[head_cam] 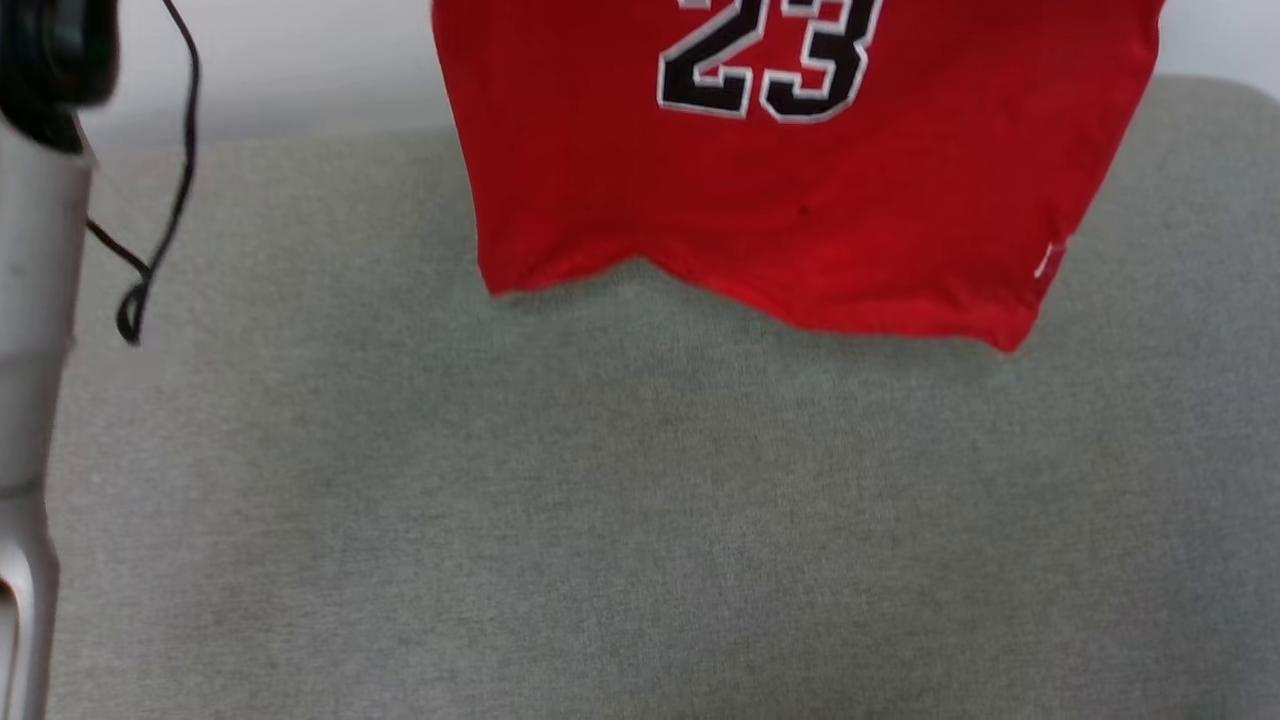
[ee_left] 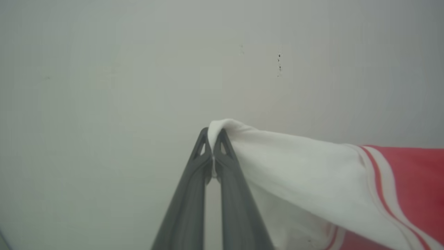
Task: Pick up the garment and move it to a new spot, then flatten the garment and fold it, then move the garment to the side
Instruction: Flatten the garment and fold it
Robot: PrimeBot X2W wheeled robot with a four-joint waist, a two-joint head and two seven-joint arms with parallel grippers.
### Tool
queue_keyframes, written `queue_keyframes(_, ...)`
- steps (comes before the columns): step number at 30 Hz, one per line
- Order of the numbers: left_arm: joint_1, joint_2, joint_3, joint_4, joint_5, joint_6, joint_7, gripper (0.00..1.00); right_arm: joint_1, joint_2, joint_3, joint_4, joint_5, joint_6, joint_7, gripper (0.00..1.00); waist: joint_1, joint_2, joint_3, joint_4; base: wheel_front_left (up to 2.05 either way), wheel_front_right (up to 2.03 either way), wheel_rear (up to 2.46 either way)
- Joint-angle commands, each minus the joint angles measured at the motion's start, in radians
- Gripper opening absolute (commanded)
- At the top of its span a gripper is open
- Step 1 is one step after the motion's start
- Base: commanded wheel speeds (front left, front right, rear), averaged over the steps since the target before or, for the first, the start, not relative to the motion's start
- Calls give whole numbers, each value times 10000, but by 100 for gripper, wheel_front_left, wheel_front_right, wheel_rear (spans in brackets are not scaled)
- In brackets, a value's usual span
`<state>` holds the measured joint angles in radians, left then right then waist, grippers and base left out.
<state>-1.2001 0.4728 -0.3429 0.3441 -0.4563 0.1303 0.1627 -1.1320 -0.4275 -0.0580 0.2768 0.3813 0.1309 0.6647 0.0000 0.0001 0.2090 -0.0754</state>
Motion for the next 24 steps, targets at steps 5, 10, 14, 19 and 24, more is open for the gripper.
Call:
queue_keyframes(5,-1595,-207,-165,1418,496,-244,-922,0,-1558,223,523,1145,-110,-3,-1371,0,0,-1,1446,-240,0,0,0)
queue_keyframes(10,-2856,-275,-23,2270,643,-301,-1701,0,-2706,381,1059,1855,-233,-3,-2584,0,0,-1,2448,-460,0,0,0)
queue_keyframes(14,-3439,-258,105,2721,608,-320,-2137,0,-3313,513,1596,2241,-201,-3,-3524,0,0,-1,3053,-611,0,0,0)
queue_keyframes(19,-3677,-303,205,3119,477,-385,-2470,0,-3729,531,2130,2777,41,-3,-4046,0,0,-1,3477,-624,0,0,0)
queue_keyframes(24,-3460,-451,290,3666,200,-486,-2744,0,-3801,590,2687,3545,396,-3,-4507,0,0,-1,3947,-554,0,0,0)
